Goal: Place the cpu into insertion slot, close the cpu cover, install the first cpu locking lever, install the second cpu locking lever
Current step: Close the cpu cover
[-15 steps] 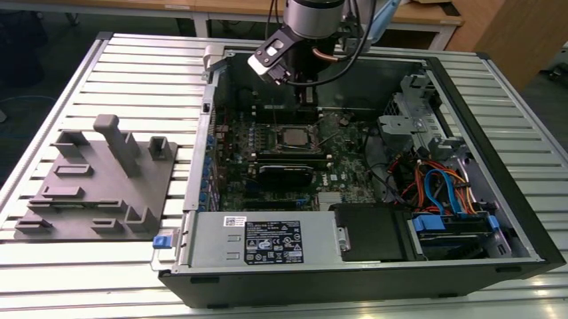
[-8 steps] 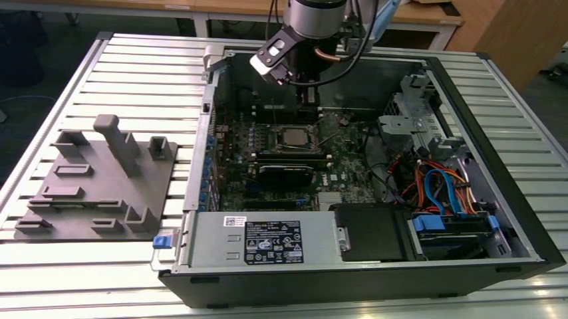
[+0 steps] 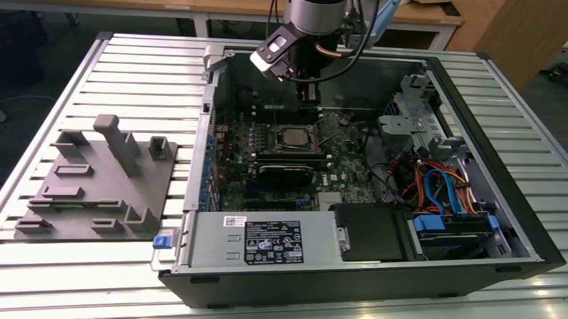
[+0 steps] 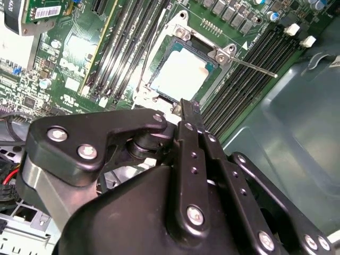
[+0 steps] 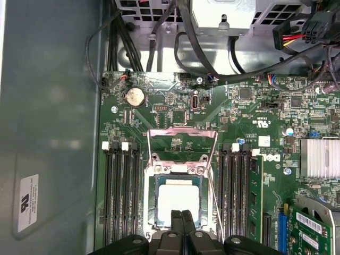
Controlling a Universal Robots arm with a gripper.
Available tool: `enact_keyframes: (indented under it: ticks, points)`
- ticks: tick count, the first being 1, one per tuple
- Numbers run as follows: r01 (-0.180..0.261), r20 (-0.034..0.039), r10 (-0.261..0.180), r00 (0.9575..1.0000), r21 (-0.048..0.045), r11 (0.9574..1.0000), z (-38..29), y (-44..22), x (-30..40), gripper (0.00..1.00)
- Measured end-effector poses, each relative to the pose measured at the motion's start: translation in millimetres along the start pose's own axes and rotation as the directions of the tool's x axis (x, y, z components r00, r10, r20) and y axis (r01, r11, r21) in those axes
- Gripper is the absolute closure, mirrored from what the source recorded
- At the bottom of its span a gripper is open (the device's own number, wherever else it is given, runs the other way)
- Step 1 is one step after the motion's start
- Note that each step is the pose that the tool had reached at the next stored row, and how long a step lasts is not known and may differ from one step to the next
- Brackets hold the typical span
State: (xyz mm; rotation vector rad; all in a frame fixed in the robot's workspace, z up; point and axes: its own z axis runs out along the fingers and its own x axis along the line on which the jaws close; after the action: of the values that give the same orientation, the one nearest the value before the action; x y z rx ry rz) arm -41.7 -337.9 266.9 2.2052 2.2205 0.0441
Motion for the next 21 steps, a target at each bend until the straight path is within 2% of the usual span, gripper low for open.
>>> enact_keyframes:
  ticks: [6,13,21]
  points:
    - [0.000,0.0000,0.000,1.0000,0.0000,1.0000,-0.2,0.1,0.0,0.90]
    - [0.000,0.0000,0.000,1.0000,0.0000,1.0000,-0.1,3.8,0.0,0.90]
    - [0.000,0.0000,0.000,1.0000,0.0000,1.0000,-0.1,3.9,0.0,0.90]
